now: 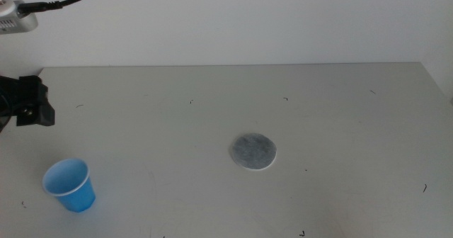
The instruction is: Place an empty cup on a cup mat.
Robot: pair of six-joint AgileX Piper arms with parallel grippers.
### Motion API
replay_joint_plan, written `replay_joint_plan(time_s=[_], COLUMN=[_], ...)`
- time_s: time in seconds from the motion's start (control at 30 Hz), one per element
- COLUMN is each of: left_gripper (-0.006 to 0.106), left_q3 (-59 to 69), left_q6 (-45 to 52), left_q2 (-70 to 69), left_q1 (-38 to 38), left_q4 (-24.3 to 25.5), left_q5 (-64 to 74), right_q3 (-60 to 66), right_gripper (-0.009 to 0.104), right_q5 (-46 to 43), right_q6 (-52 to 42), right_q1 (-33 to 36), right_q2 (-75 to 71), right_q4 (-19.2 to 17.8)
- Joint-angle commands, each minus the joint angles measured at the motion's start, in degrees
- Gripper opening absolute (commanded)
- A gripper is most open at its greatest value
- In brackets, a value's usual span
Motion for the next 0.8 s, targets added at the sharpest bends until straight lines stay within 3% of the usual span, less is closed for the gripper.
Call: replay_joint_plan(time_s=[0.0, 0.37, 0.63, 0.77], left_gripper=[0.105, 0.105, 0.105, 0.105], left_q3=[-2.1, -2.1, -2.1, -2.1], left_q6=[-0.8, -2.0, -0.2, 5.0], left_q2=[-0.9, 1.3, 4.2, 7.6], left_q1=[-0.4, -0.3, 0.5, 4.5], left_q4=[0.3, 7.7, 7.3, 2.1], left_q5=[-1.9, 3.3, 4.8, 5.1], right_q3=[-0.7, -0.7, -0.7, -0.7], right_gripper=[0.094, 0.094, 0.094, 0.094], right_q5=[-4.4, -4.4, -4.4, -4.4], right_q6=[-0.5, -0.5, -0.5, -0.5], right_q1=[0.1, 0.1, 0.1, 0.1], right_q2=[-1.1, -1.1, -1.1, -1.1], right_q4=[-0.5, -0.5, -0.5, -0.5])
